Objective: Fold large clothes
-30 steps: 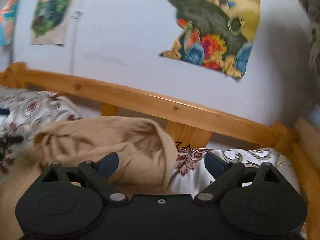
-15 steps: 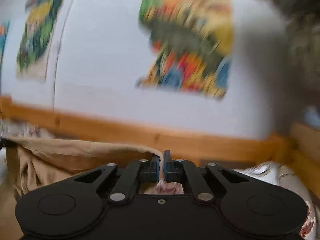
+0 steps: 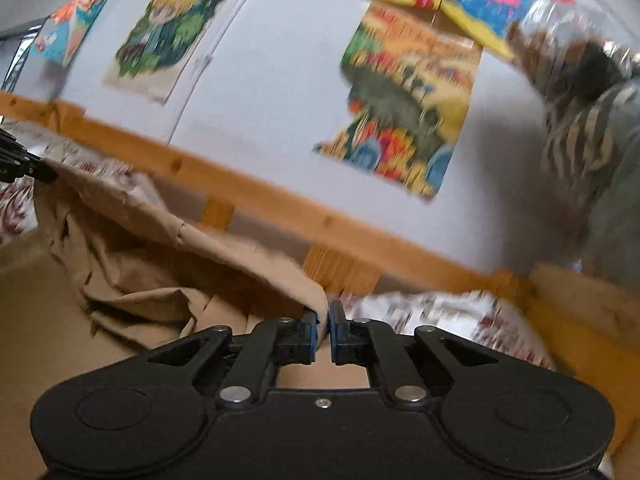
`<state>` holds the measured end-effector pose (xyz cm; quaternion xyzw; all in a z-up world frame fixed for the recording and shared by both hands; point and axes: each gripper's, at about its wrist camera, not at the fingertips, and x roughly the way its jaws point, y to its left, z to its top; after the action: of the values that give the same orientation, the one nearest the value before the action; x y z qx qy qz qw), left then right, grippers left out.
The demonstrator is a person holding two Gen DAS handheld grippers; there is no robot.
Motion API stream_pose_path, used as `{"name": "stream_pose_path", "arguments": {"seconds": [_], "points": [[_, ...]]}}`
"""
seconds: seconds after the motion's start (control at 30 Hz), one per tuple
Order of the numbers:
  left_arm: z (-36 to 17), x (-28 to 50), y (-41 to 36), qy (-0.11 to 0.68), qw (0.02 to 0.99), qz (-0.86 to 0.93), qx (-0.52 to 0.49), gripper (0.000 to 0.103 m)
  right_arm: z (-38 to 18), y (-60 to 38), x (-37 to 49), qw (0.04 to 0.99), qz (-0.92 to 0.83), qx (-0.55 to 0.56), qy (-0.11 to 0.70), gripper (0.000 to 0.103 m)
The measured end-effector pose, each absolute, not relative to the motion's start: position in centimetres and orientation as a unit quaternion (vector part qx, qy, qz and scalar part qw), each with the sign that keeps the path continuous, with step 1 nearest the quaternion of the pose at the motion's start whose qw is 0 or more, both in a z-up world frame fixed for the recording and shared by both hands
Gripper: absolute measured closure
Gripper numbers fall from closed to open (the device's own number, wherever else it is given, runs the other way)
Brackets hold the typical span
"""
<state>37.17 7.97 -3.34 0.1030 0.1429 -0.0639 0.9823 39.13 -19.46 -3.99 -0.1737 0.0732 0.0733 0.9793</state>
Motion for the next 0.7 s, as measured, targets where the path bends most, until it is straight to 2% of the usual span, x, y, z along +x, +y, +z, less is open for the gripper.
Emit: {"name": "stream_pose_path", "arguments": {"seconds": [0.1, 0.13, 0.17, 0.23, 0.3, 0.33, 0.43, 0.5, 0.57, 0.7], "points": [[-3.6, 36.6, 9.0, 0.191, 0.972, -0.102, 0.088, 0.090, -4.3, -20.1, 38.4, 0.975, 0.096, -0.160, 0.118, 0.072], [-3.6, 36.4, 9.5, 0.208, 0.968, -0.114, 0.081, 0.080, -4.3, -20.6, 38.0, 0.972, 0.111, -0.157, 0.132, 0.070], [-3.6, 36.2, 10.0, 0.233, 0.960, -0.134, 0.072, 0.058, -4.2, -21.0, 37.6, 0.969, 0.127, -0.155, 0.146, 0.064], [-3.6, 35.5, 11.2, 0.260, 0.951, -0.159, 0.050, 0.035, -3.9, -22.1, 36.8, 0.961, 0.165, -0.140, 0.173, 0.049], [-3.1, 35.0, 12.3, 0.271, 0.947, -0.168, 0.029, 0.030, -3.3, -23.3, 36.2, 0.953, 0.197, -0.126, 0.193, 0.032], [-2.9, 34.9, 12.7, 0.276, 0.946, -0.170, 0.014, 0.028, -3.0, -23.9, 35.9, 0.951, 0.205, -0.118, 0.201, 0.030], [-1.6, 35.9, 14.0, 0.264, 0.949, -0.168, -0.043, 0.024, -1.3, -25.8, 36.4, 0.950, 0.217, -0.060, 0.216, 0.027], [-1.0, 38.0, 14.0, 0.259, 0.946, -0.179, -0.078, 0.021, -0.2, -26.6, 38.0, 0.953, 0.216, -0.005, 0.214, 0.022], [-0.8, 40.8, 13.3, 0.268, 0.936, -0.207, -0.093, 0.017, 0.2, -26.9, 40.8, 0.943, 0.236, 0.052, 0.229, 0.021], [-2.4, 45.9, 10.9, 0.339, 0.905, -0.249, -0.065, 0.016, -0.6, -24.9, 45.7, 0.921, 0.275, 0.060, 0.267, 0.021]]}}
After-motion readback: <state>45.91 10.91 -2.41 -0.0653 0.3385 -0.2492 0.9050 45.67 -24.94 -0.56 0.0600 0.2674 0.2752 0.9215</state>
